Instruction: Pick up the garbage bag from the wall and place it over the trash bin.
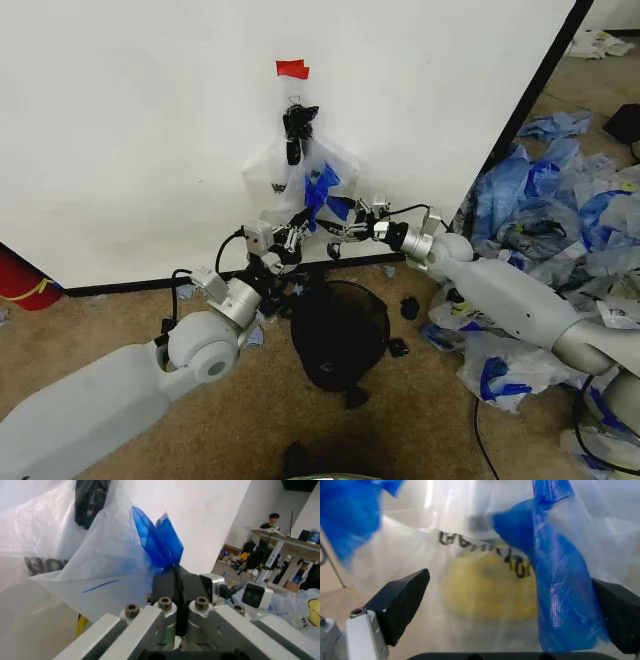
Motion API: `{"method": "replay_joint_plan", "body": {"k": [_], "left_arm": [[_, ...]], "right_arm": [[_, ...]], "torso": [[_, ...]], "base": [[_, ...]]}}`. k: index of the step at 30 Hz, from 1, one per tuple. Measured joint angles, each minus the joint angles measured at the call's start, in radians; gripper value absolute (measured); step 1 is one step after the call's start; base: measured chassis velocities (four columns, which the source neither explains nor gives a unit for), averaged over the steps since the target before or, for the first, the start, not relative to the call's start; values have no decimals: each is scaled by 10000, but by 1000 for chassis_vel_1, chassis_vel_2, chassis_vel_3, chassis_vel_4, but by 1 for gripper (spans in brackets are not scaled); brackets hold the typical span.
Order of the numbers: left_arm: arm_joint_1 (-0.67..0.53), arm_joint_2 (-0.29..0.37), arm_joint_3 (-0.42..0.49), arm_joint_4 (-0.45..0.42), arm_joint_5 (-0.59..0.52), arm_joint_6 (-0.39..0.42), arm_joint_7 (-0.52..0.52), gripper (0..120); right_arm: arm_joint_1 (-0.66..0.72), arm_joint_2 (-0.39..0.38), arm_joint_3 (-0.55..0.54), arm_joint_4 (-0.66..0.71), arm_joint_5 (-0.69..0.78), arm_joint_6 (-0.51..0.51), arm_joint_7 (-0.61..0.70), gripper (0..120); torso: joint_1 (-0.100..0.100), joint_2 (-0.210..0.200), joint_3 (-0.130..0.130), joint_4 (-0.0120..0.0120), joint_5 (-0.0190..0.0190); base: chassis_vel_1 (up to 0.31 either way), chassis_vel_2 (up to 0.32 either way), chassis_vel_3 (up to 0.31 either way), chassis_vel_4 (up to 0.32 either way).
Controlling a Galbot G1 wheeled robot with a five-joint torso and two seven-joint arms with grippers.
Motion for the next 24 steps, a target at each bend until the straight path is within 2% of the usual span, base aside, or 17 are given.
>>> {"method": "replay_joint_plan", "body": {"k": [3, 7, 10, 14, 15, 18, 21, 24], "left_arm": [[21, -4, 0, -40, 11, 0, -7, 0], [149, 57, -44, -75, 77, -4, -8, 0], [268, 93, -80, -96, 144, -15, -6, 0], [304, 96, -86, -98, 167, -21, -2, 0], [311, 102, -86, -122, 179, -26, 0, 0], [315, 102, -87, -134, 182, -30, 0, 0], [407, 151, -114, -186, 206, -37, 0, 0], [452, 164, -142, -213, 217, -41, 0, 0]], "right_arm": [[33, 1, 12, -7, -87, 1, 152, 97], [85, 7, -11, -8, -250, -4, 342, 88], [80, 11, 6, -6, -307, 32, 539, 72], [48, 9, 43, 1, -343, 82, 643, 64], [5, -15, 56, 36, -392, 223, 814, 49], [3, -27, 57, 64, -415, 260, 895, 42], [21, -35, 58, 43, -450, 301, 944, 23], [17, -39, 75, 44, -470, 319, 962, 19]], "torso": [[0, 0, 0, 0, 0], [0, 0, 0, 1, -1], [0, 0, 0, 2, -1], [0, 0, 0, 1, -1], [0, 0, 0, 1, 0], [0, 0, 0, 0, -1], [0, 0, 0, 1, -1], [0, 0, 0, 2, -1]], "base": [[0, 0, 0, 0], [0, 0, 0, 0], [0, 0, 0, 0], [0, 0, 0, 0], [0, 0, 0, 0], [0, 0, 0, 0], [0, 0, 0, 0], [0, 0, 0, 0]]}}
